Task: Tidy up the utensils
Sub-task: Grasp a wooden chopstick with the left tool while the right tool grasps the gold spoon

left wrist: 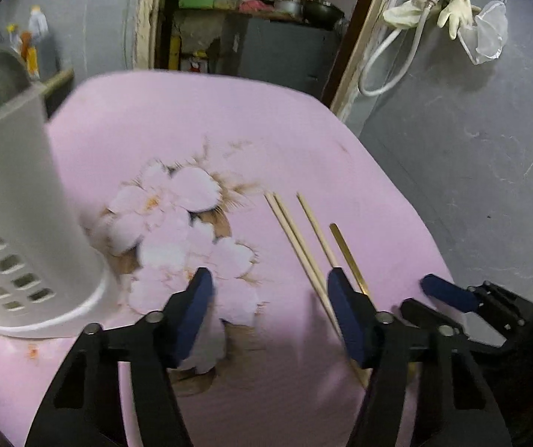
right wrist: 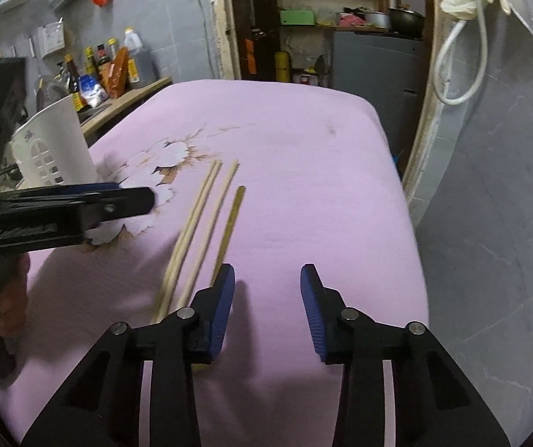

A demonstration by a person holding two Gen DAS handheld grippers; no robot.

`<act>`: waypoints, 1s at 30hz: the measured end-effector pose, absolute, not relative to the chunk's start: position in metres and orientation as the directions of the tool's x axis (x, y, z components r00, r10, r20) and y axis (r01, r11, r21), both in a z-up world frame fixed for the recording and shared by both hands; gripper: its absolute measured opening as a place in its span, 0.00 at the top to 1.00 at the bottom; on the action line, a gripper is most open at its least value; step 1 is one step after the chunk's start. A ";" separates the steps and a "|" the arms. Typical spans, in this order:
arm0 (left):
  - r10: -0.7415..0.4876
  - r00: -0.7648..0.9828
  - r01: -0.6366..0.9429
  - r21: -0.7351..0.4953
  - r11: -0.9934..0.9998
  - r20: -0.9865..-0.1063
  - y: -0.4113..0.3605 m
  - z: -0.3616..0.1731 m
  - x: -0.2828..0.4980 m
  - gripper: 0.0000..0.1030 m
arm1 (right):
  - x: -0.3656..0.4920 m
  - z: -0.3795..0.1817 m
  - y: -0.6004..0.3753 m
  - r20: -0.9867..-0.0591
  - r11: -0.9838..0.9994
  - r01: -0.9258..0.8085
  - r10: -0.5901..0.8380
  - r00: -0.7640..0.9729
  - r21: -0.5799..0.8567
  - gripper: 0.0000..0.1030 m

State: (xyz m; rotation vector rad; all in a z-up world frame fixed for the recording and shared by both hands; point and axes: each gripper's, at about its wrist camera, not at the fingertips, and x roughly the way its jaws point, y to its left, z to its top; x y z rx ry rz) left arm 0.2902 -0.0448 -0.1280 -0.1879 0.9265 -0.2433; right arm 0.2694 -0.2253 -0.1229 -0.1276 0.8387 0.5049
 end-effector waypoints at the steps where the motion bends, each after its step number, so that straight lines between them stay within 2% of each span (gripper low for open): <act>1: -0.309 0.561 0.125 -0.291 0.949 -0.768 -0.044 -0.130 0.293 0.54 | 0.270 -0.123 -0.223 -0.738 0.871 -0.484 0.382 0.556 0.085 0.67; 7: -0.372 0.493 0.118 -0.363 0.924 -0.786 -0.044 -0.138 0.307 0.68 | 0.270 -0.127 -0.207 -0.751 0.852 -0.521 0.375 0.543 0.049 0.67; 17: -0.371 0.445 0.141 -0.346 0.928 -0.815 -0.054 -0.137 0.318 0.73 | 0.268 -0.134 -0.183 -0.771 0.837 -0.533 0.260 0.581 -0.119 0.65; 19: -0.374 0.435 0.156 -0.341 0.927 -0.819 -0.055 -0.137 0.321 0.82 | 0.267 -0.135 -0.184 -0.770 0.838 -0.529 0.249 0.588 -0.134 0.67; 20: -0.377 0.431 0.162 -0.340 0.926 -0.820 -0.056 -0.137 0.322 0.84 | 0.266 -0.135 -0.184 -0.770 0.839 -0.527 0.248 0.588 -0.133 0.69; 24: -0.382 0.421 0.188 -0.333 0.924 -0.822 -0.059 -0.138 0.322 0.95 | 0.267 -0.133 -0.193 -0.763 0.851 -0.504 0.226 0.605 -0.147 0.91; 30: -0.350 0.433 0.174 -0.304 0.937 -0.831 -0.056 -0.138 0.317 0.96 | 0.269 -0.130 -0.208 -0.757 0.867 -0.474 0.203 0.621 -0.156 0.95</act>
